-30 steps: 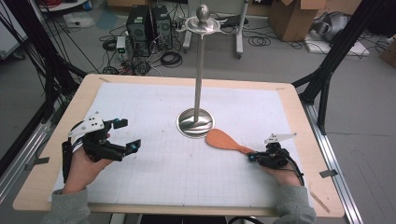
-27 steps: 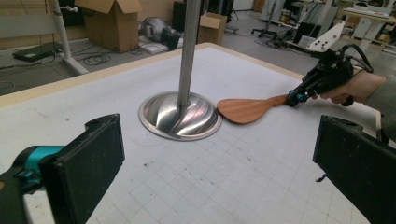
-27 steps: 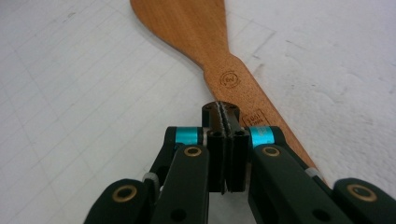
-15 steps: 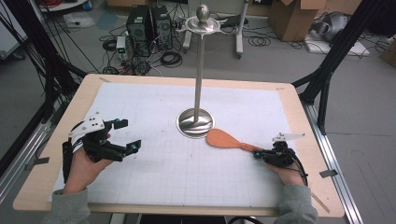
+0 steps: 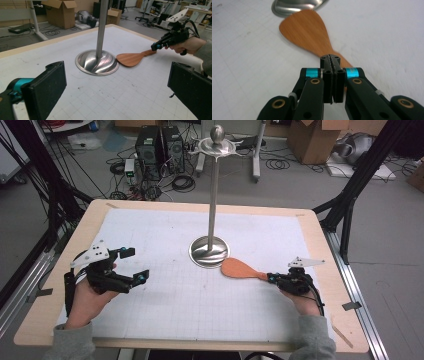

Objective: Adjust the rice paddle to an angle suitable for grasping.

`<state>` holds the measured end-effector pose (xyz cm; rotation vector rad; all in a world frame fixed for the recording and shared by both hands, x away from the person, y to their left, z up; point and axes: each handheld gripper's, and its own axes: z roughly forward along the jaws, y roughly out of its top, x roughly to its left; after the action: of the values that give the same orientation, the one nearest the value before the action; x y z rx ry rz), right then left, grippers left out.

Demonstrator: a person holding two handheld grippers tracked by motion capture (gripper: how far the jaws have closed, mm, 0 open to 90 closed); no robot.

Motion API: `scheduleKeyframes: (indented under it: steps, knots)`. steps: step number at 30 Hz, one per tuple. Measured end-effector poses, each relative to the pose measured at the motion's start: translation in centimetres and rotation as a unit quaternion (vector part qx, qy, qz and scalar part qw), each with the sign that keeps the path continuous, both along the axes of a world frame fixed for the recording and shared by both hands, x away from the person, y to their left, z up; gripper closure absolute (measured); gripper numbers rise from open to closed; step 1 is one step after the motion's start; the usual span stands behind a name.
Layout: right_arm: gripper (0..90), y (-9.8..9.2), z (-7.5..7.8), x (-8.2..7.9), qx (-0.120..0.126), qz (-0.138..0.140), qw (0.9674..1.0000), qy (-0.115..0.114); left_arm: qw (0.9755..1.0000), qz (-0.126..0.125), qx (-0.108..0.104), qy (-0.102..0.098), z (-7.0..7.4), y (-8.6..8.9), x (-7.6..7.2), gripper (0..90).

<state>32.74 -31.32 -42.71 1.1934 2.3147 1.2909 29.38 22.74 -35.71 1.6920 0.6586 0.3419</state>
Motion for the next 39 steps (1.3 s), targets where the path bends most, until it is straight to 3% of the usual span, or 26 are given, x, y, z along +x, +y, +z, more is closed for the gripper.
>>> scheduleKeyframes:
  steps: [2,3,5,8,9,13,17,22,26,30,39]
  knots:
    - [89.4,1.1,0.3,0.6,-0.006,0.006,0.9999,-0.009,1.0000,-0.001,0.000,0.001,0.0,0.0,0.0,2.5]
    - [89.3,2.0,0.5,1.4,-0.020,0.007,0.9996,-0.017,1.0000,-0.002,0.000,0.001,0.0,-0.1,-0.1,2.5]
    - [89.3,2.6,0.8,2.2,-0.014,0.006,0.9996,-0.022,1.0000,0.000,0.000,-0.001,0.1,-0.1,0.0,2.5]
    - [89.3,3.2,0.9,3.1,-0.015,0.008,0.9997,-0.015,1.0000,0.000,0.000,0.001,0.0,0.0,0.0,2.5]
    - [89.3,3.9,1.0,4.0,-0.029,0.012,0.9994,-0.016,1.0000,0.001,0.002,0.002,-0.1,0.1,0.1,2.5]
    - [89.3,5.4,0.8,5.6,-0.049,0.022,0.9984,-0.013,1.0000,0.001,0.000,0.005,-0.2,0.1,0.1,2.5]
    - [89.3,6.4,0.9,6.8,-0.041,0.017,0.9989,-0.017,1.0000,0.003,0.000,0.008,-0.3,0.2,0.1,2.5]
    - [89.3,7.7,0.5,7.8,-0.054,0.017,0.9982,-0.020,1.0000,0.004,0.002,0.007,-0.4,0.4,0.1,2.5]
    - [89.3,8.5,-0.6,8.6,-0.056,0.005,0.9984,0.005,0.9999,0.003,0.003,0.013,-0.7,0.2,0.1,2.5]
    - [89.3,8.9,-0.7,9.0,-0.053,-0.010,0.9984,0.016,0.9998,0.002,0.006,0.016,-0.9,-0.1,0.2,2.5]
    - [89.3,10.0,-0.7,9.8,-0.066,-0.009,0.9975,0.026,0.9999,0.002,0.002,0.012,-0.7,0.2,0.0,2.5]
